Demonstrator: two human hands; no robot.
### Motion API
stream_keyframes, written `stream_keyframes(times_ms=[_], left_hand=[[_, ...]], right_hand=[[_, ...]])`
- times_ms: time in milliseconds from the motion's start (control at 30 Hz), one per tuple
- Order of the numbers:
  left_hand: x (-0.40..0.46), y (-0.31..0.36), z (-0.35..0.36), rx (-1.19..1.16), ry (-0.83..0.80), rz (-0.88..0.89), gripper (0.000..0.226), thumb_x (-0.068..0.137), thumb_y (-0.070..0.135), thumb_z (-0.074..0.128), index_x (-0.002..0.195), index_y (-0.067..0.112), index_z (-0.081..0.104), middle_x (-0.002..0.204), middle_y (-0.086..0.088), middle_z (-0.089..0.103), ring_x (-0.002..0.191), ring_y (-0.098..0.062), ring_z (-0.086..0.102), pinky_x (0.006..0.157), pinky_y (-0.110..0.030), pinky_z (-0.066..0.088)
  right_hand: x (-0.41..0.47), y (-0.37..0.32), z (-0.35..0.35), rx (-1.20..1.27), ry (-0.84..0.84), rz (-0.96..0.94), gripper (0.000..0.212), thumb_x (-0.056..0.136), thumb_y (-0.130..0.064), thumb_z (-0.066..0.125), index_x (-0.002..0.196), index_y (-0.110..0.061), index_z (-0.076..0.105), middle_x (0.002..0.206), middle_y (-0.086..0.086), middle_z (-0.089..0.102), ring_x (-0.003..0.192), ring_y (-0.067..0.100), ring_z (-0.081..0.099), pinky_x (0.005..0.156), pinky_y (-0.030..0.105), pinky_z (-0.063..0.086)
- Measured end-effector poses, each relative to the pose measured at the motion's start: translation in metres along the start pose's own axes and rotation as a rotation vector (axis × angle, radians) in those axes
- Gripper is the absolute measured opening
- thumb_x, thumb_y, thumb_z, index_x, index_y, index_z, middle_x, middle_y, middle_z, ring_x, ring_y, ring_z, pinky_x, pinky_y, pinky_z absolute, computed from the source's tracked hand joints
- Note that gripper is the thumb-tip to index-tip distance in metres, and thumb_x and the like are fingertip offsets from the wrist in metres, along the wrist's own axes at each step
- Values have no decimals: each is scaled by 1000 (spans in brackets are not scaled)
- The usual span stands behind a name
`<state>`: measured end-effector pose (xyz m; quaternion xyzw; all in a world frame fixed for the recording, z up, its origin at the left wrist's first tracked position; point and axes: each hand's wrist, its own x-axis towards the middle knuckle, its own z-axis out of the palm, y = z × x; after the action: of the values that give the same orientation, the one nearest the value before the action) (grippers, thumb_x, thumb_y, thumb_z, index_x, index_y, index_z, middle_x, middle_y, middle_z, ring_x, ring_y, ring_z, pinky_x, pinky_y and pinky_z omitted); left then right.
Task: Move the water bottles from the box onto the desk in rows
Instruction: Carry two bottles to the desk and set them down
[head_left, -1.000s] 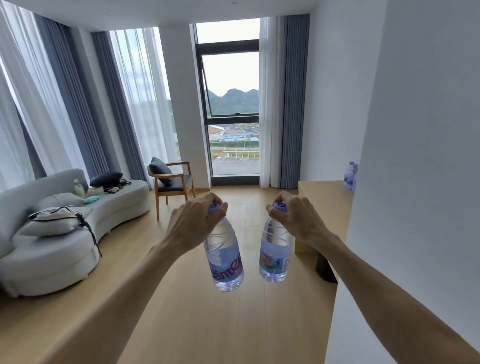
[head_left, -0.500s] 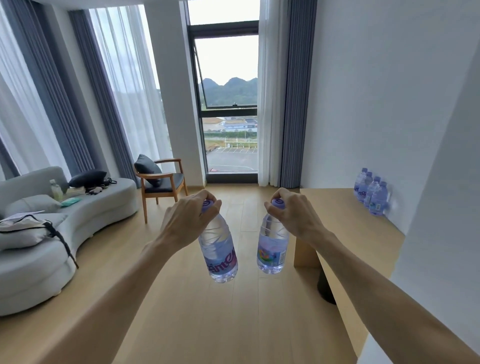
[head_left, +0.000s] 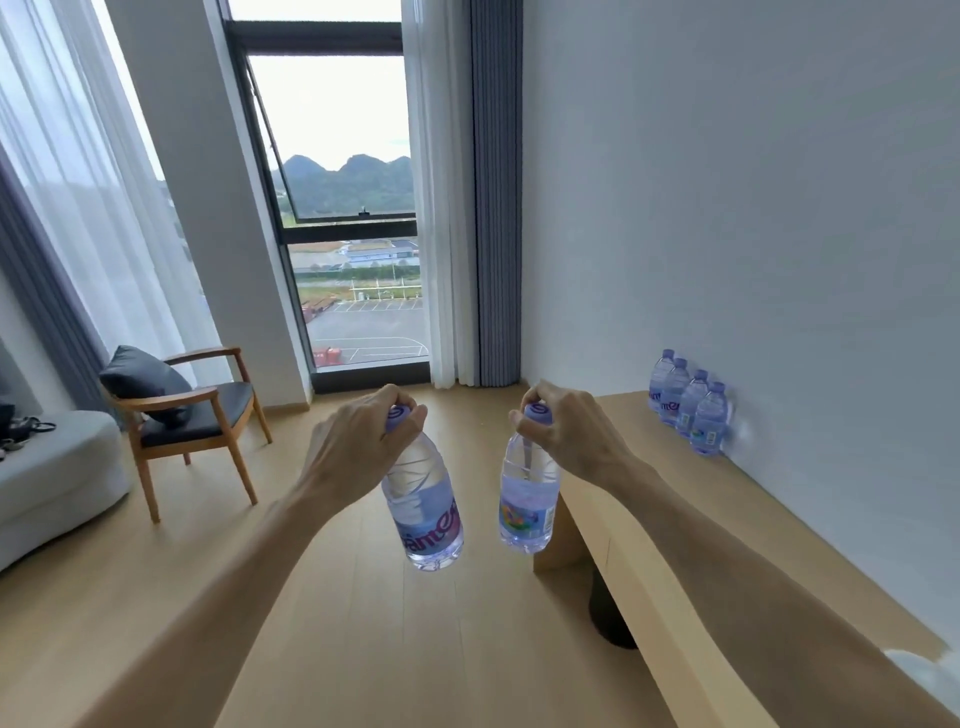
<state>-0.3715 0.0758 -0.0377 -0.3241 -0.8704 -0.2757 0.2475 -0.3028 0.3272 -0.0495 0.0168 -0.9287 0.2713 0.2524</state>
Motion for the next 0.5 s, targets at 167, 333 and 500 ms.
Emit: stream_keyframes(times_ms=[167,333,500], left_hand=[[78,-25,48,-26,-21,56,38,89,58,36,87,26,55,74,16,57,67,-11,55,56,-26,38],[141,-44,102,-58,-64,76,30,94,52,42,89,26,56,77,14,58,71,-14,55,60,-29,40],[201,-48,162,-72,-94,116,24,97,44,48,89,23,58,80,10,62,71,-14,55,55,-23,32]], right_hand=[[54,39,2,-4,64,86,23,93,-35,61,93,-12,61,80,1,63,70,17,59,58,16,42],[98,91,7,-39,123,155,26,94,-38,59,94,-12,62,82,1,64,73,17,59,58,19,40],[141,155,13,-43,149,227,25,91,-39,61,91,-14,62,82,1,65,75,19,61,68,37,53]])
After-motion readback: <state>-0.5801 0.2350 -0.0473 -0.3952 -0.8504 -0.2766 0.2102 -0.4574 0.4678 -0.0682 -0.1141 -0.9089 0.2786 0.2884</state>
